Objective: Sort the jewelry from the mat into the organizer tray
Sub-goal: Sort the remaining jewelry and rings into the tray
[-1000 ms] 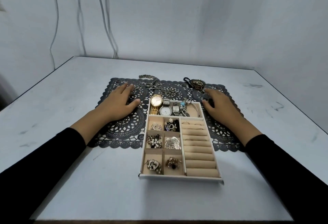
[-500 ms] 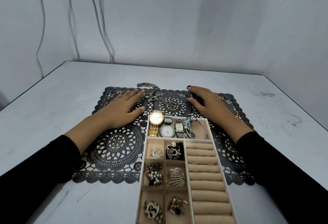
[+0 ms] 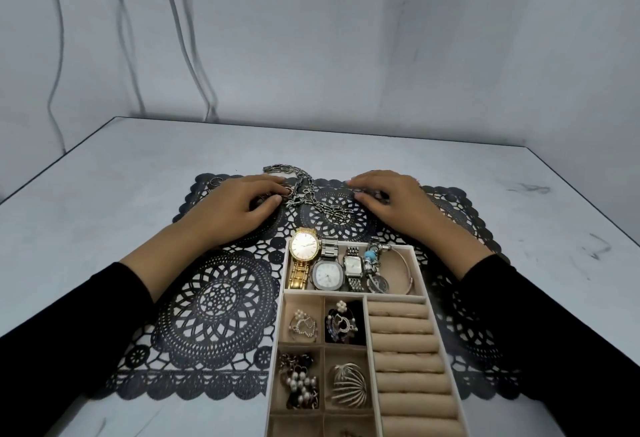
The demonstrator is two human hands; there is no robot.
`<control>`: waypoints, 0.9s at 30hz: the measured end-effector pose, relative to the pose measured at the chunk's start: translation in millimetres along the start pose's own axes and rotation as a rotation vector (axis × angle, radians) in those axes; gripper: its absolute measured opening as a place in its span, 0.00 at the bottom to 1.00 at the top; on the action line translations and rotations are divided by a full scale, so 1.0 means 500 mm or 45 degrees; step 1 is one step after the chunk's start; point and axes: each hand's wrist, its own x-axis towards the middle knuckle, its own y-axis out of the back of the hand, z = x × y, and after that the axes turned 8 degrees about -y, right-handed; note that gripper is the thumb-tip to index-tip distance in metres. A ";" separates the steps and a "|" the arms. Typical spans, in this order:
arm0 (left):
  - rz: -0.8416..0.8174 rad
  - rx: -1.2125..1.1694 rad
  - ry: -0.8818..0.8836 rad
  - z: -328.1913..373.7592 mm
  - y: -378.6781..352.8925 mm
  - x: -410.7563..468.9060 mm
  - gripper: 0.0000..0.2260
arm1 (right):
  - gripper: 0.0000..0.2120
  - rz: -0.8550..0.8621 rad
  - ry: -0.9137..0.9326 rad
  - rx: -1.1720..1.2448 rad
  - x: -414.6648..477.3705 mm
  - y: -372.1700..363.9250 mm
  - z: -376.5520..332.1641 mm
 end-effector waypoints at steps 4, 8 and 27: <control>0.082 -0.040 -0.022 -0.010 -0.002 0.002 0.10 | 0.11 -0.131 0.015 0.115 0.027 -0.004 -0.034; 0.107 -0.085 -0.015 -0.009 -0.006 0.001 0.08 | 0.11 -0.271 -0.001 0.140 0.059 -0.012 -0.071; 0.285 -0.077 -0.001 -0.005 -0.005 -0.001 0.05 | 0.12 -0.435 0.081 -0.030 0.083 -0.040 -0.110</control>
